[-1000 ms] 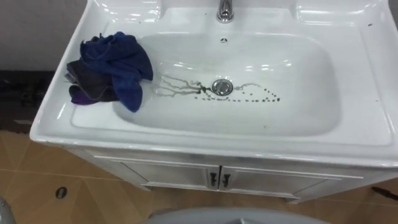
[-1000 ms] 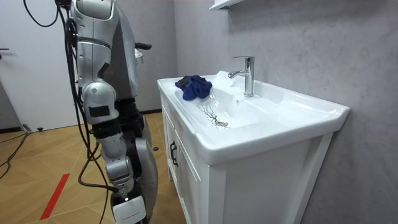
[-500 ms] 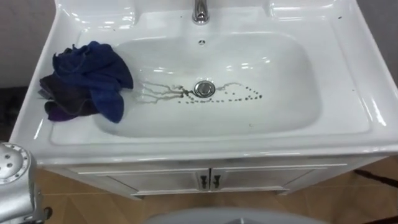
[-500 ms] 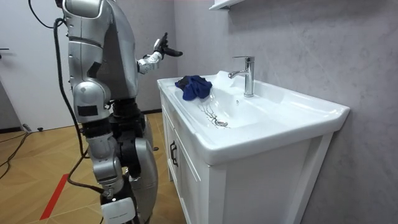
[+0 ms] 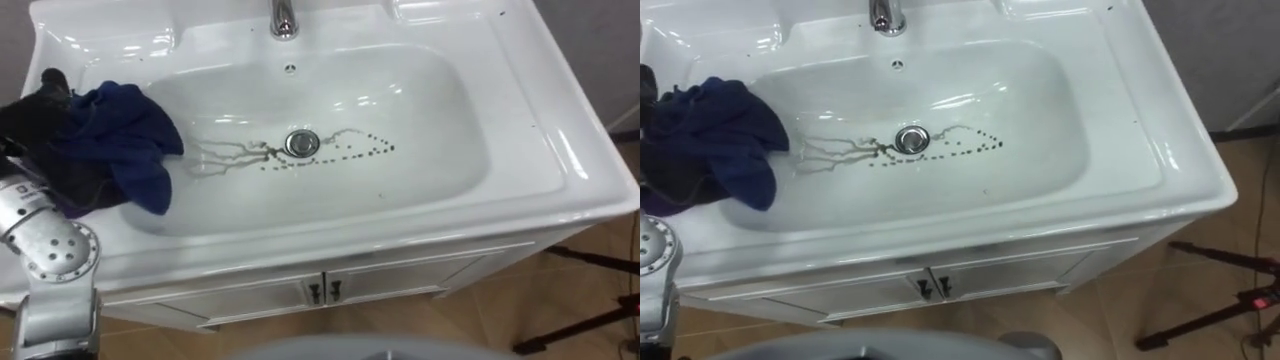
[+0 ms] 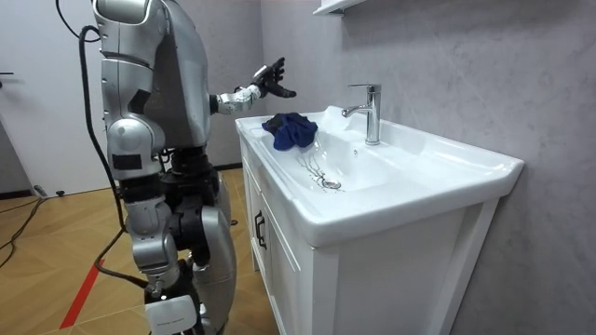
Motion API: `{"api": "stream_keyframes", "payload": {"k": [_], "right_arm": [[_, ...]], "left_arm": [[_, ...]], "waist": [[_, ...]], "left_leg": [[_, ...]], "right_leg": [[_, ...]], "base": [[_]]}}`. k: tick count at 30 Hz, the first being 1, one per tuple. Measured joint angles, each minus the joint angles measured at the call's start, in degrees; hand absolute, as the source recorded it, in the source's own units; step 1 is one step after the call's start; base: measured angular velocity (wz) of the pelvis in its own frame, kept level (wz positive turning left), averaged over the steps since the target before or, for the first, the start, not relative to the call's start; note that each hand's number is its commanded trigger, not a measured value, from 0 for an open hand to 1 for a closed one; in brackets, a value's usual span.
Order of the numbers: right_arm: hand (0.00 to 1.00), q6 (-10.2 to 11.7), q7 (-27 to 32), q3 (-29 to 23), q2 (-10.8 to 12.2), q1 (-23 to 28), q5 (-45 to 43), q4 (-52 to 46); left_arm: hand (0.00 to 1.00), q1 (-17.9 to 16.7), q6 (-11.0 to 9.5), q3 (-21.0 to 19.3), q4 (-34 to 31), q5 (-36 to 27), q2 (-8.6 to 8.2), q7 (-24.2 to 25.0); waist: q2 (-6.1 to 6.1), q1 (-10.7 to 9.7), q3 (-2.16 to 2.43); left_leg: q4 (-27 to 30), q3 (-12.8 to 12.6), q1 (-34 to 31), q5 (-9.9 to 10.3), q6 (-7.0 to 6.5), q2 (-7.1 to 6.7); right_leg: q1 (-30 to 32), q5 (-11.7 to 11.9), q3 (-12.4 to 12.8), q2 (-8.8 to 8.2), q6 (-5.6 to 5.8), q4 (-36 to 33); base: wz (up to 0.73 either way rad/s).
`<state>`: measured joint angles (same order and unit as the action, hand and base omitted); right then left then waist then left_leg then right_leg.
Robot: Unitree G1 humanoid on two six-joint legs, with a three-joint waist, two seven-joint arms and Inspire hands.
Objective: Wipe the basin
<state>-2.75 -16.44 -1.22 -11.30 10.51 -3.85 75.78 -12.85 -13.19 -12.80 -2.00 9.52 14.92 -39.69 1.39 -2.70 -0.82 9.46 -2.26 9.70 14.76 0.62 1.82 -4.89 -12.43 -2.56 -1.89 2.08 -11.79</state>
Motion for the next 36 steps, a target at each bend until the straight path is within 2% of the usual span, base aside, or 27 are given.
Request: {"api": "stream_keyframes", "payload": {"k": [5, 11, 19, 24, 28, 36], "right_arm": [[0.00, -0.8, 0.1, 0.0, 0.0, -0.4, -0.8, -0.2], [0.00, -1.1, 0.4, 0.0, 0.1, -0.3, -1.2, -0.4], [0.00, -1.1, 0.8, -0.1, 0.1, -0.4, -1.2, -0.7], [0.00, -1.1, 0.5, 0.0, 0.1, -1.2, -1.1, 0.4], [0.00, -2.2, 0.1, 0.0, 0.1, -1.7, -1.1, 0.6], [0.00, -3.1, 0.1, 0.0, 0.0, -1.5, -0.4, 0.6]], "left_arm": [[0.00, 0.0, 0.9, 2.1, 1.4, 0.1, -0.02, 2.9], [0.00, 0.0, 2.3, 2.5, 1.7, 0.4, -0.03, 4.5], [0.00, 0.0, 4.0, 4.2, 3.9, 7.2, -0.07, 6.8], [0.00, 0.1, 4.2, 4.3, 3.9, 9.7, -0.08, 6.8], [0.00, 0.2, 4.8, 5.5, 4.4, 11.5, -0.08, 6.7], [0.00, 0.2, 7.1, 6.7, 8.9, 15.2, -0.29, 6.6]], "waist": [[-0.04, -0.4, 0.04], [0.16, -0.9, 0.09], [0.69, -1.9, 0.32], [1.03, -2.3, 0.25], [1.16, -2.5, 0.22], [1.49, -2.0, 0.24]], "left_leg": [[0.0, -0.7, 0.1, 0.0, 0.00, 0.36], [-0.1, -0.8, 0.5, 0.0, 0.00, 0.59], [0.0, -0.7, 0.7, 0.0, 0.00, 0.63], [-0.1, -0.2, 0.8, 0.0, 0.01, 0.63], [-0.1, -0.3, 0.9, 0.0, 0.01, 0.64], [-0.1, -0.3, 0.9, 0.0, 0.01, 0.64]], "right_leg": [[0.1, 0.2, 1.0, 0.48, -0.26, 0.1], [-0.1, 0.3, 1.6, 0.81, -0.43, 0.1], [-0.1, 0.3, 1.6, 0.86, -0.52, 0.1], [-0.4, 0.4, 1.4, 0.83, -0.54, 0.1], [-0.7, 0.4, 0.9, 0.79, -0.56, 0.1], [-0.7, 0.5, 0.9, 0.81, -0.56, 0.1]], "base": [[-0.12], [-0.07], [0.00], [0.02], [0.06], [0.01]]}}
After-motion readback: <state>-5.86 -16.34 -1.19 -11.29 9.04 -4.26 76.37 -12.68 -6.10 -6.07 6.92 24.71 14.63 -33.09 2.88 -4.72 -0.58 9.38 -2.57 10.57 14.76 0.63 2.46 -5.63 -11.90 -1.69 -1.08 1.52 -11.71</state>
